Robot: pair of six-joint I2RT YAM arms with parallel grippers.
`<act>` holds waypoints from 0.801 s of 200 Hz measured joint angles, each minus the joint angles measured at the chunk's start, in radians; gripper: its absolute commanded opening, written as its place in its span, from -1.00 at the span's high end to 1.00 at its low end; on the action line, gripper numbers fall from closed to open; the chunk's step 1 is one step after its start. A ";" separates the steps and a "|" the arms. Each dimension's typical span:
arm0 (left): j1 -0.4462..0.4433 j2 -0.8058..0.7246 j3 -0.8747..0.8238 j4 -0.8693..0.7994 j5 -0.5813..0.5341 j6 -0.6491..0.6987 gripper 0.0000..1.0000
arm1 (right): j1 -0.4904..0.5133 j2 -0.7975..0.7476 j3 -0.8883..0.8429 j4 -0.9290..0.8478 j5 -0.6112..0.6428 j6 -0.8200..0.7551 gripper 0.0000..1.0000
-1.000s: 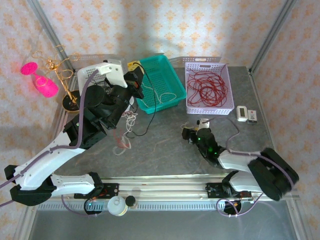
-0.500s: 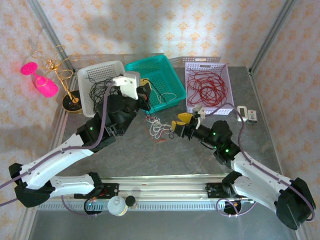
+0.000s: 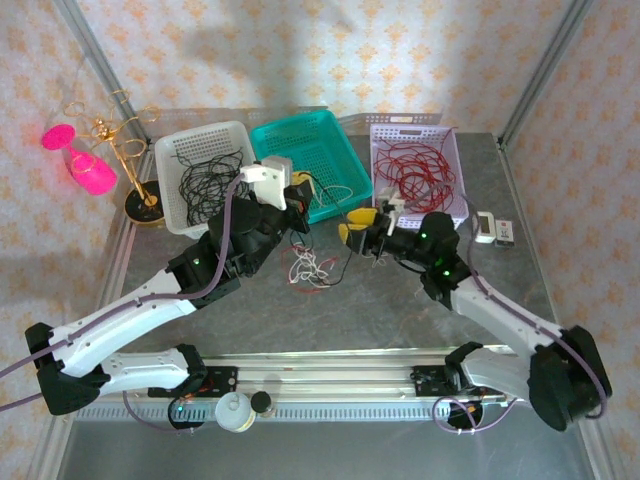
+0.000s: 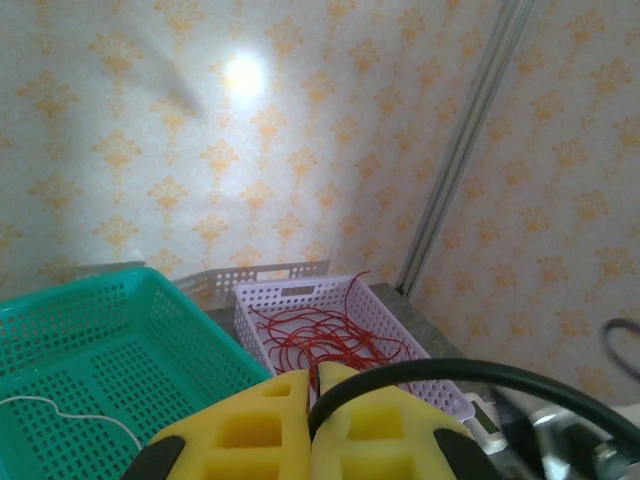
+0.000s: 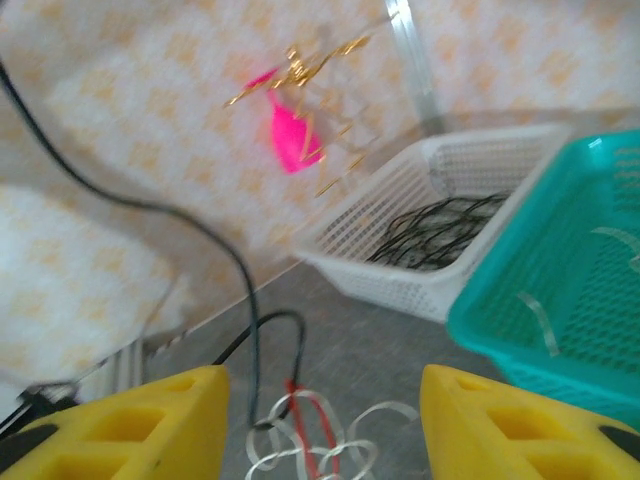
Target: Untangle the cables
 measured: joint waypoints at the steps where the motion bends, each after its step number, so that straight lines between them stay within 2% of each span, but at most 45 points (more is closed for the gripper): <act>1: 0.000 0.000 0.000 0.000 0.000 0.000 1.00 | 0.001 0.003 0.000 0.002 -0.003 0.000 -0.08; 46: 0.000 0.000 0.000 0.005 0.022 -0.005 1.00 | 0.087 0.138 0.039 0.071 -0.136 -0.045 -0.05; 61: 0.000 0.000 0.000 0.005 0.030 -0.008 1.00 | 0.113 0.181 0.069 0.094 -0.139 -0.045 0.11; 80: 0.000 0.000 0.000 0.006 0.033 -0.011 1.00 | 0.120 0.234 0.077 0.173 -0.110 0.000 0.11; 102: 0.000 0.000 0.000 0.013 0.035 -0.019 1.00 | 0.128 0.308 0.077 0.251 -0.006 0.087 0.11; 160: 0.000 0.000 -0.009 0.040 0.060 -0.045 1.00 | 0.228 0.403 0.136 0.218 0.407 0.227 0.46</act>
